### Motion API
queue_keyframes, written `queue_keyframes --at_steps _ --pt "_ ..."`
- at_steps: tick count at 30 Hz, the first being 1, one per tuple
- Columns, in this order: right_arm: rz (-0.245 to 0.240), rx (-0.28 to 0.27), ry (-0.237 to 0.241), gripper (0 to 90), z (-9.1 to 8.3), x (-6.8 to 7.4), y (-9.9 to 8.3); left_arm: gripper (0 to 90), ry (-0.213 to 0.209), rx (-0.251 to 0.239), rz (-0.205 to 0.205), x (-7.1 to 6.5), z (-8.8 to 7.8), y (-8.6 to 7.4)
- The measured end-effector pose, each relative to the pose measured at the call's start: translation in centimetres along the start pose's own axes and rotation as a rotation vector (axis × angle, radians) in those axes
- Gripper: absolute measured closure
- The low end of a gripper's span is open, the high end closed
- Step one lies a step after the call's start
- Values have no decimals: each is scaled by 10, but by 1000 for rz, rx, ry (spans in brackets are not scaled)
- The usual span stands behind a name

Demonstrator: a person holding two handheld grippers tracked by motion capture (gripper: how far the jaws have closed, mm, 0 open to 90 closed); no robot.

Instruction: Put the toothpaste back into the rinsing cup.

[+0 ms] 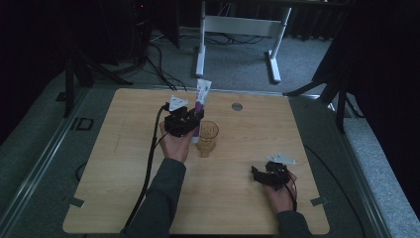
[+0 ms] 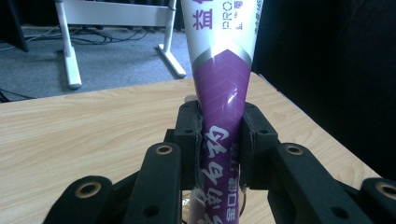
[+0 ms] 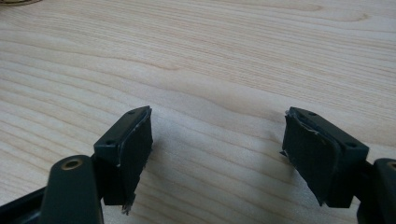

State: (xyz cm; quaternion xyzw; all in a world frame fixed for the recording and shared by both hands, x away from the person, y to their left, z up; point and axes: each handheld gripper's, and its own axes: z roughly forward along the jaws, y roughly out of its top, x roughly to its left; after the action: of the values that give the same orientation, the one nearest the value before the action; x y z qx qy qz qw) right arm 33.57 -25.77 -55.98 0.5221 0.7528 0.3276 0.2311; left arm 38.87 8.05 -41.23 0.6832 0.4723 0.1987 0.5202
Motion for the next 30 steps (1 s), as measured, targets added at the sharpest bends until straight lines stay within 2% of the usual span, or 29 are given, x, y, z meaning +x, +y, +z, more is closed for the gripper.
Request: queue_keyframes --at_steps 16,19,30 --pt "0 1 0 242 0 0 0 721 -10 -2 -8 -1 13 6" --pt "1 1 1 242 0 0 0 720 -17 -4 1 -1 15 7" --pt "2 1 1 241 0 0 0 720 -18 -23 -37 6 20 7"
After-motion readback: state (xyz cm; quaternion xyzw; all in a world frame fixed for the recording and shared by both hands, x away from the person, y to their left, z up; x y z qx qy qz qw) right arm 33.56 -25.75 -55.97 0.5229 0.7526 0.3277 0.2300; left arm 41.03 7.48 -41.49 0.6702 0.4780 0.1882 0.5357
